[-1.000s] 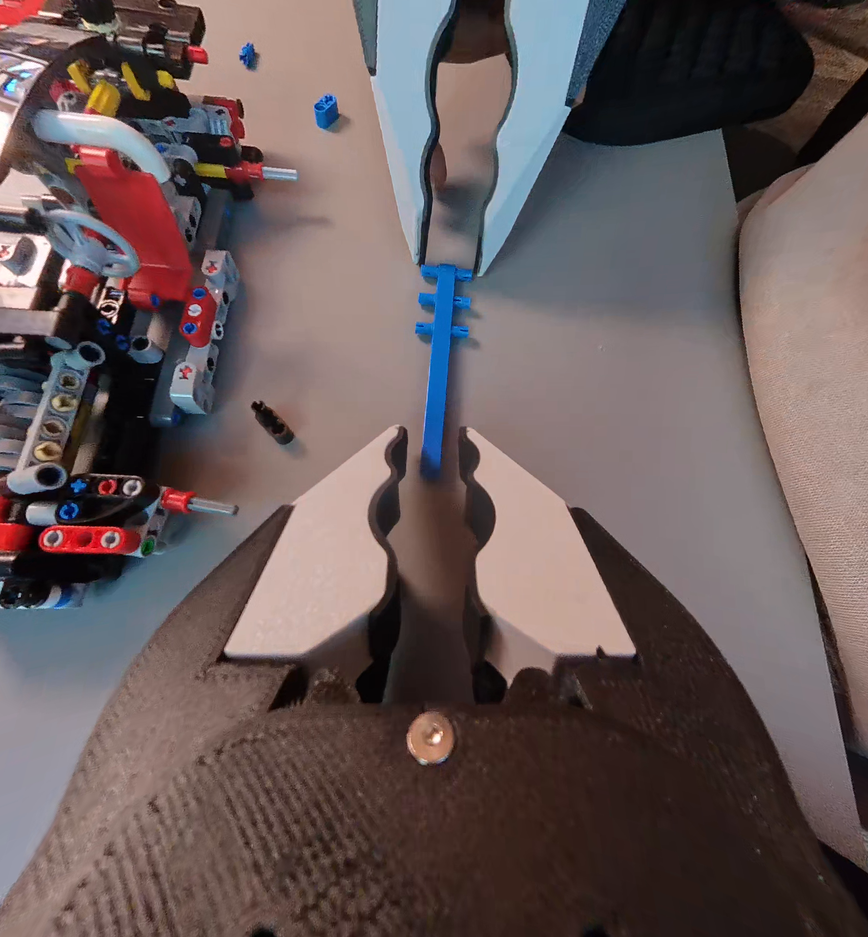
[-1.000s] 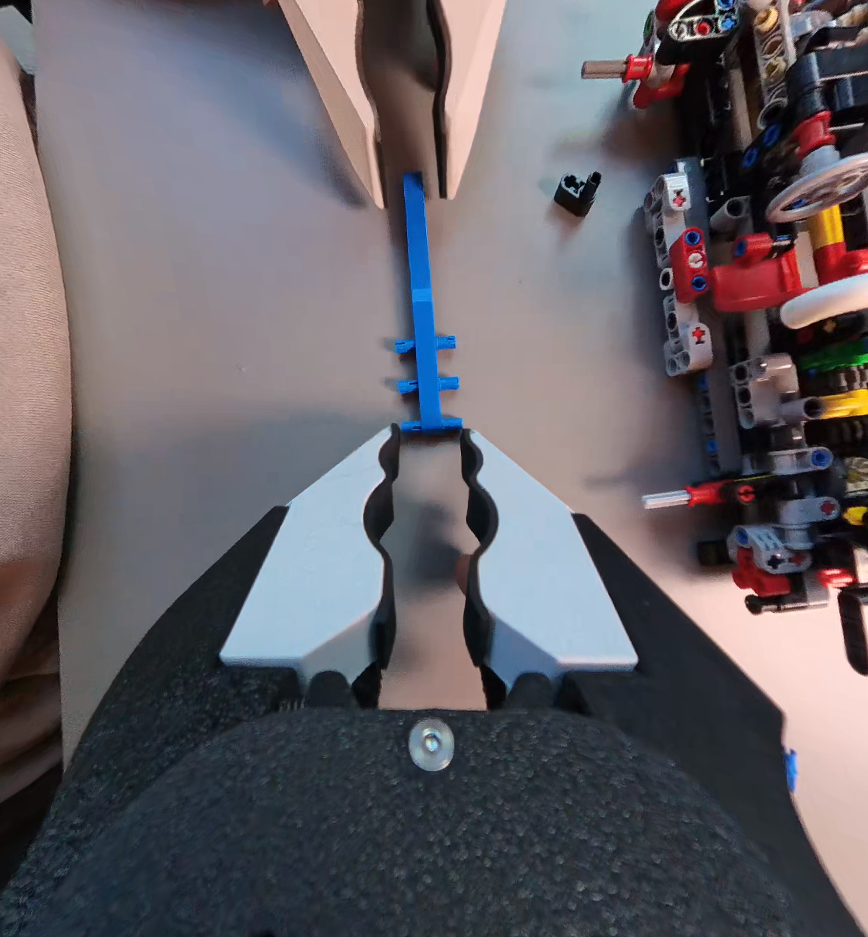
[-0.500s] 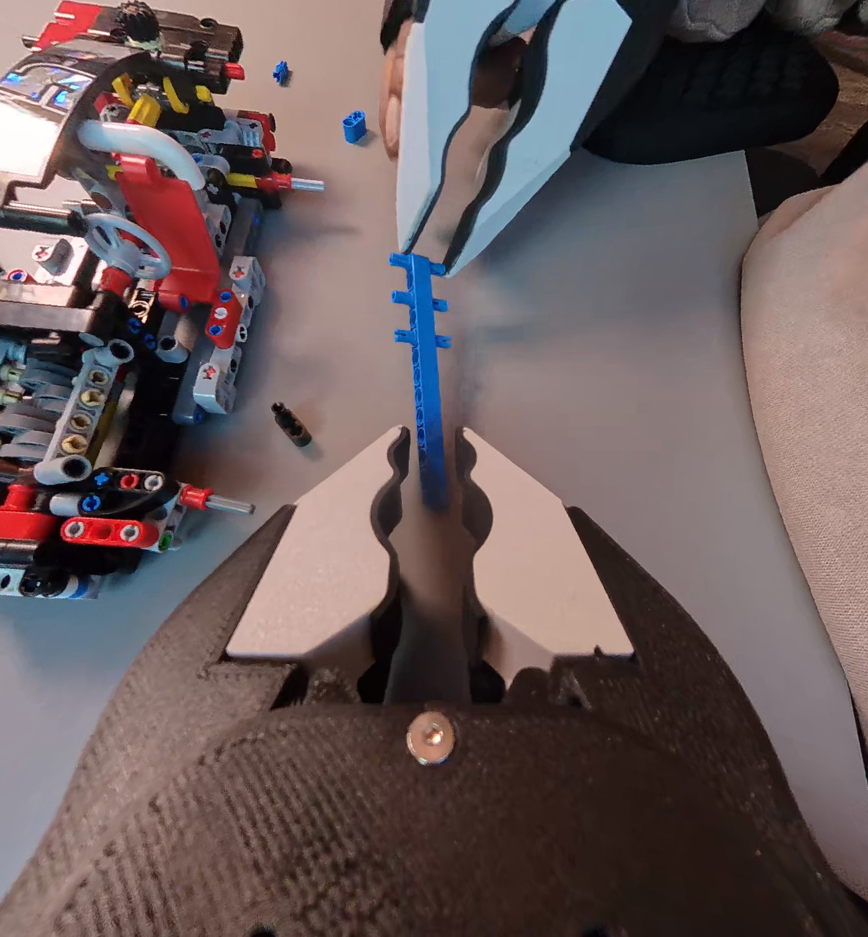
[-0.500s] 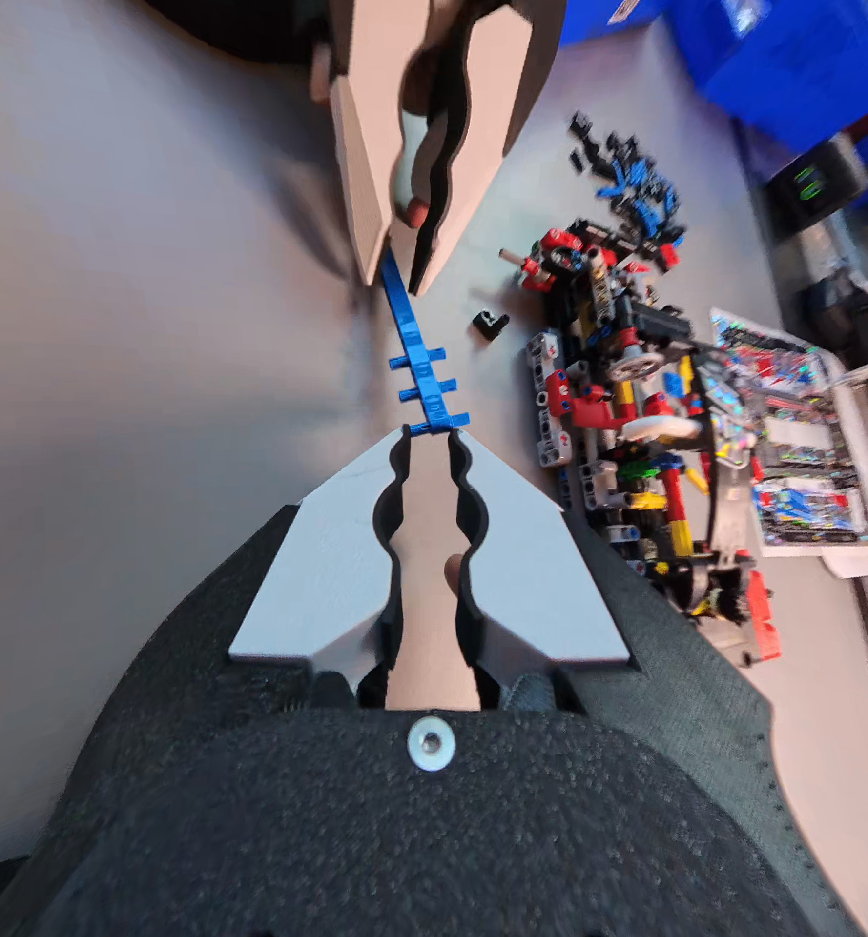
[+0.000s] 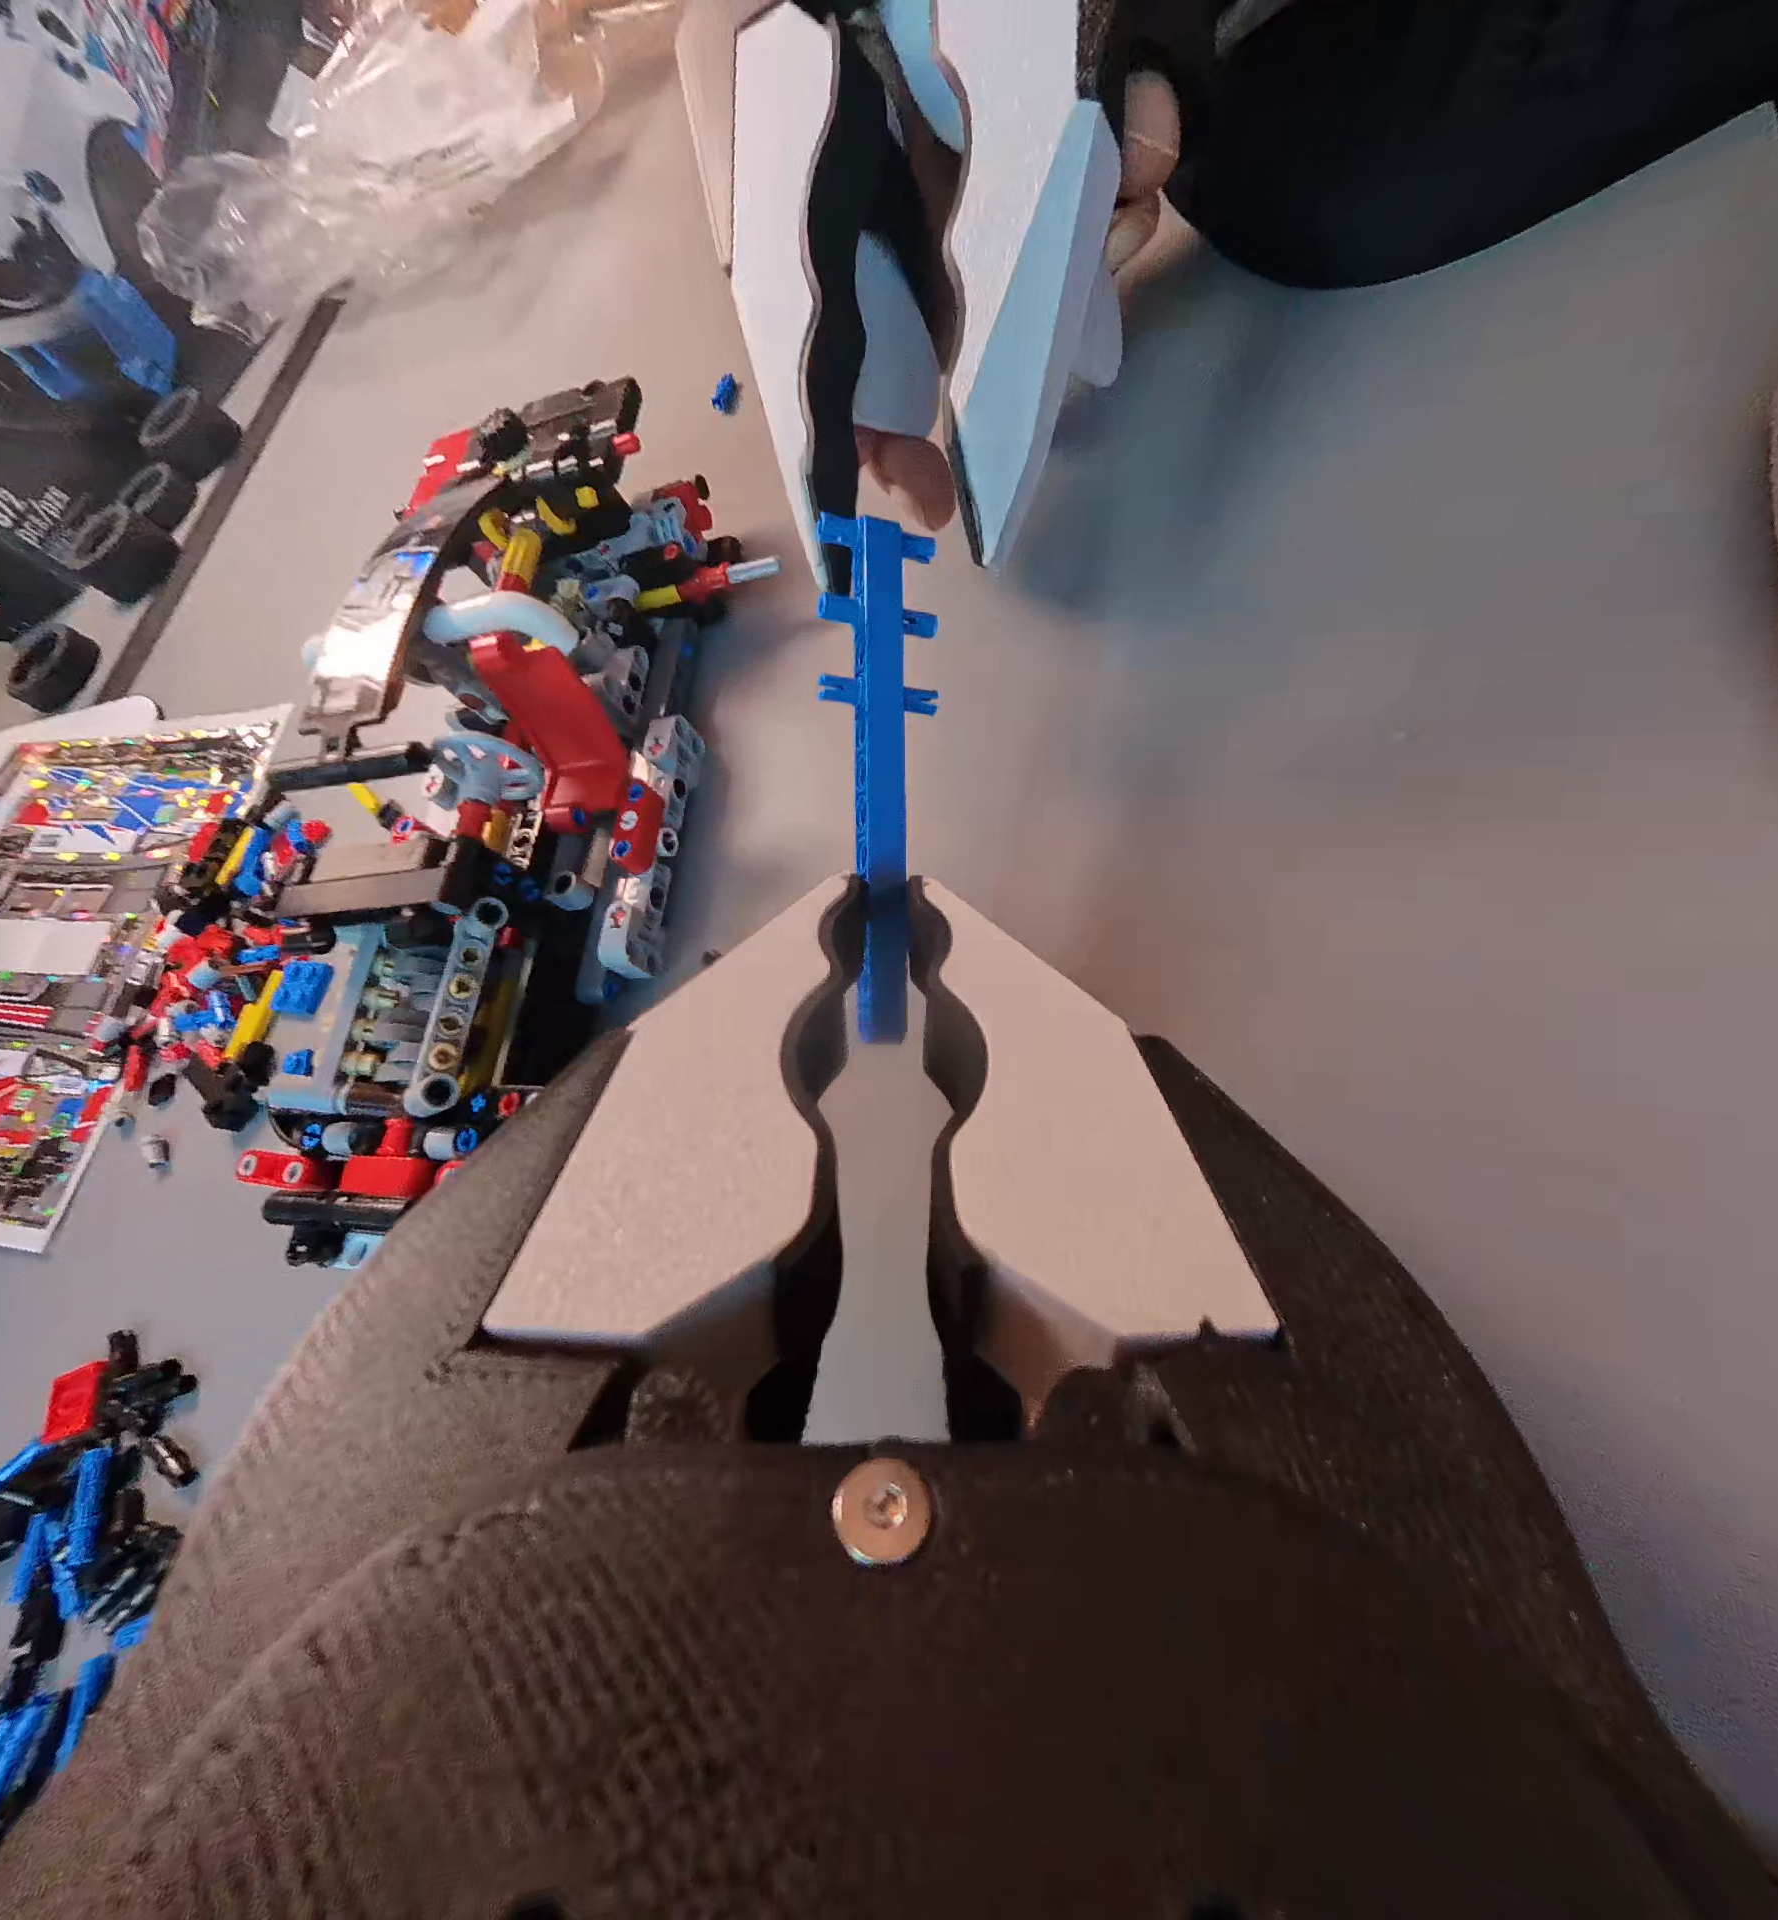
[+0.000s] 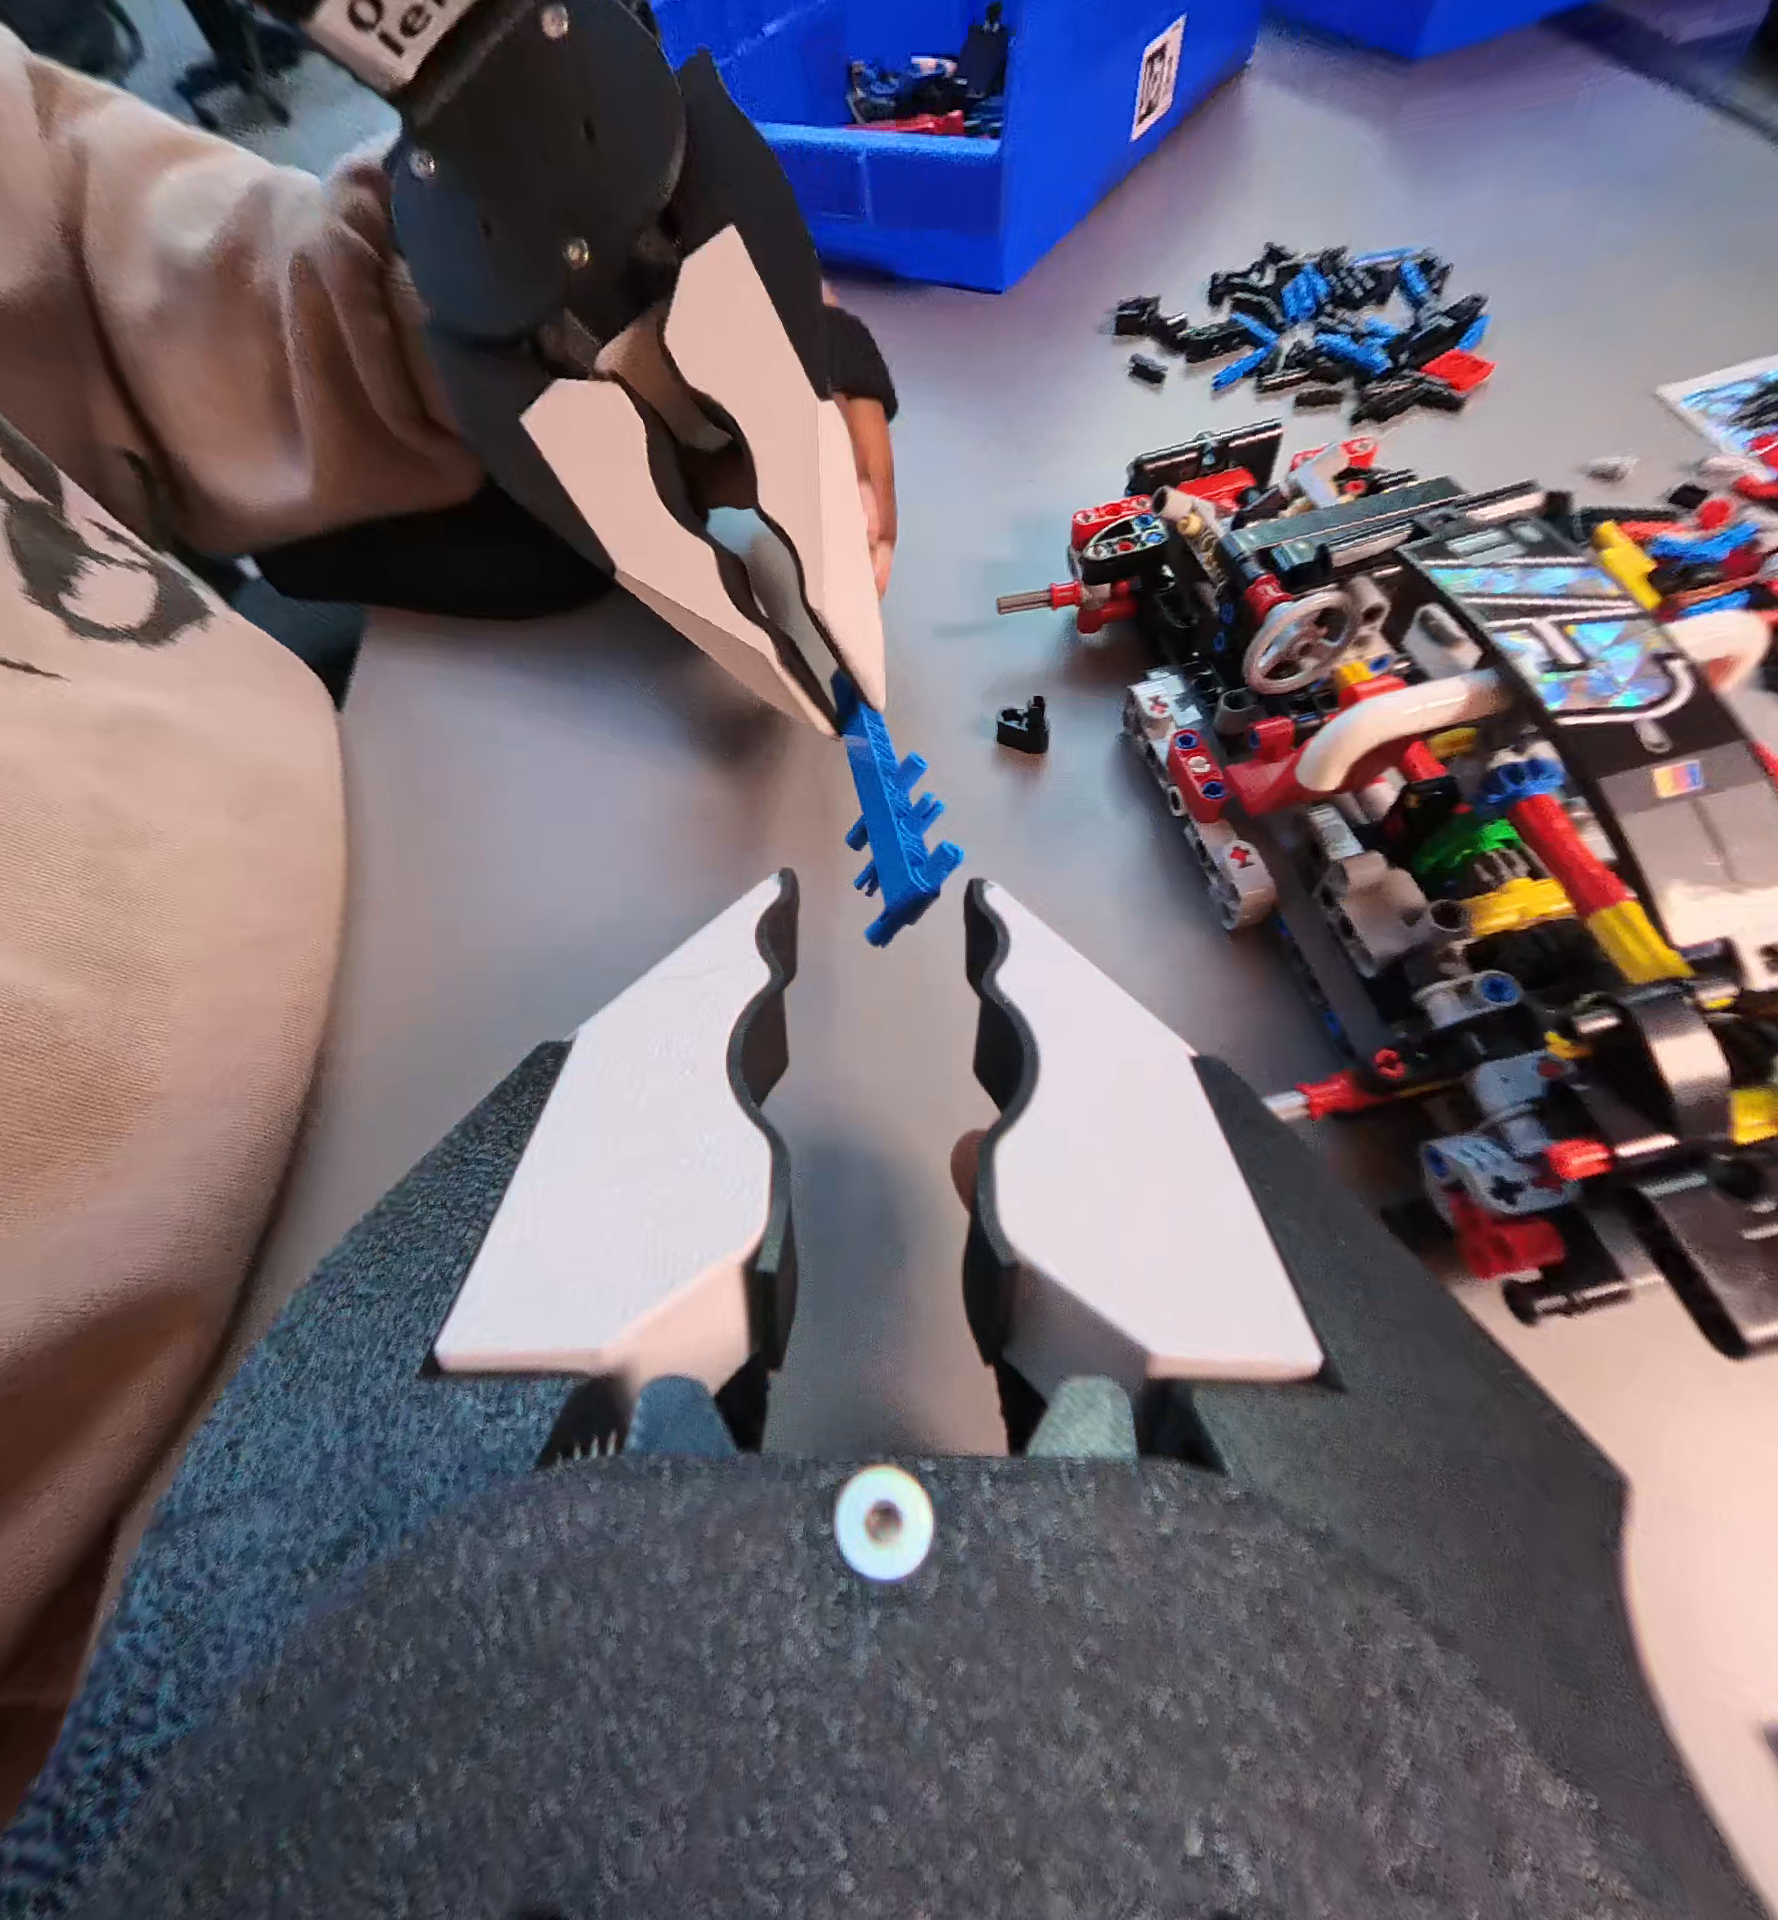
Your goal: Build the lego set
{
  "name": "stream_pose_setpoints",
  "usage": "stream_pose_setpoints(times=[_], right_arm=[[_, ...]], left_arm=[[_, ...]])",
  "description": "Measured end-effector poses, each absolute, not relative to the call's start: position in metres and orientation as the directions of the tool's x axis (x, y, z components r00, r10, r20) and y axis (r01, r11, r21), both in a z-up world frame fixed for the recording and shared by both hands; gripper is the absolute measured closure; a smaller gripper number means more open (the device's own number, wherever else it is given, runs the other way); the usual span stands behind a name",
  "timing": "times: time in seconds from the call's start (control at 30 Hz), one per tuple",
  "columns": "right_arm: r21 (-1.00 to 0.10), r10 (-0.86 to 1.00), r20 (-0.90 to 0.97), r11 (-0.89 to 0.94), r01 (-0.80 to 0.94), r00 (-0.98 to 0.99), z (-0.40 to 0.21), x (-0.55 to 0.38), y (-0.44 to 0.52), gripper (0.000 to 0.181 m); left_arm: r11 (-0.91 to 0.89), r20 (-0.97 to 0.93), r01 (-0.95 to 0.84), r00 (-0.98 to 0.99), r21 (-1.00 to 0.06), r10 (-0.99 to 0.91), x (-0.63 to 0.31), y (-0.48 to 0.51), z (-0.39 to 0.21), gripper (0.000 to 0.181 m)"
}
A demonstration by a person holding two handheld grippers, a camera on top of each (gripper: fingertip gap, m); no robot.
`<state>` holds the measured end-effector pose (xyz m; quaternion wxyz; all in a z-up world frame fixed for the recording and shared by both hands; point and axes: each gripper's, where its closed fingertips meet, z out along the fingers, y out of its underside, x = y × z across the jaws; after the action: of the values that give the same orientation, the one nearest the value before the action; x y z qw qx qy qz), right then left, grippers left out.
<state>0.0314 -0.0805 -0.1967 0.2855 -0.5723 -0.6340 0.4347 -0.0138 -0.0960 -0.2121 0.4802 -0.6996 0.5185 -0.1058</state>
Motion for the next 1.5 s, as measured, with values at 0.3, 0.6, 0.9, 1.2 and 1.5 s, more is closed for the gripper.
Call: stream_pose_setpoints(times=[0.3, 0.6, 0.9, 1.2, 1.5], right_arm=[[-0.916, 0.974, -0.061, 0.032, 0.4, -0.218, -0.188, 0.023, -0.082, 0.176], [-0.896, 0.955, -0.036, 0.1, 0.433, -0.295, -0.199, 0.036, -0.089, 0.177], [-0.845, 0.953, -0.04, 0.129, 0.519, -0.3, -0.217, 0.043, -0.091, 0.177], [-0.767, 0.957, -0.033, 0.16, 0.621, -0.288, -0.227, 0.048, -0.087, 0.177], [-0.657, 0.959, 0.013, 0.222, 0.721, -0.283, -0.237, 0.053, -0.079, 0.174]], left_arm=[[-0.053, -0.22, -0.46, 0.52, -0.886, -0.825, -0.019, -0.091, -0.192, 0.177], [-0.472, 0.127, -0.361, 0.672, -0.804, -0.73, -0.038, -0.066, -0.226, 0.164], [-0.368, -0.13, -0.562, 0.657, -0.741, -0.742, -0.03, -0.056, -0.237, 0.175], [-0.316, -0.048, -0.512, 0.578, -0.799, -0.815, -0.006, -0.074, -0.226, 0.175], [-0.335, -0.004, -0.485, 0.573, -0.808, -0.82, -0.005, -0.077, -0.228, 0.175]])
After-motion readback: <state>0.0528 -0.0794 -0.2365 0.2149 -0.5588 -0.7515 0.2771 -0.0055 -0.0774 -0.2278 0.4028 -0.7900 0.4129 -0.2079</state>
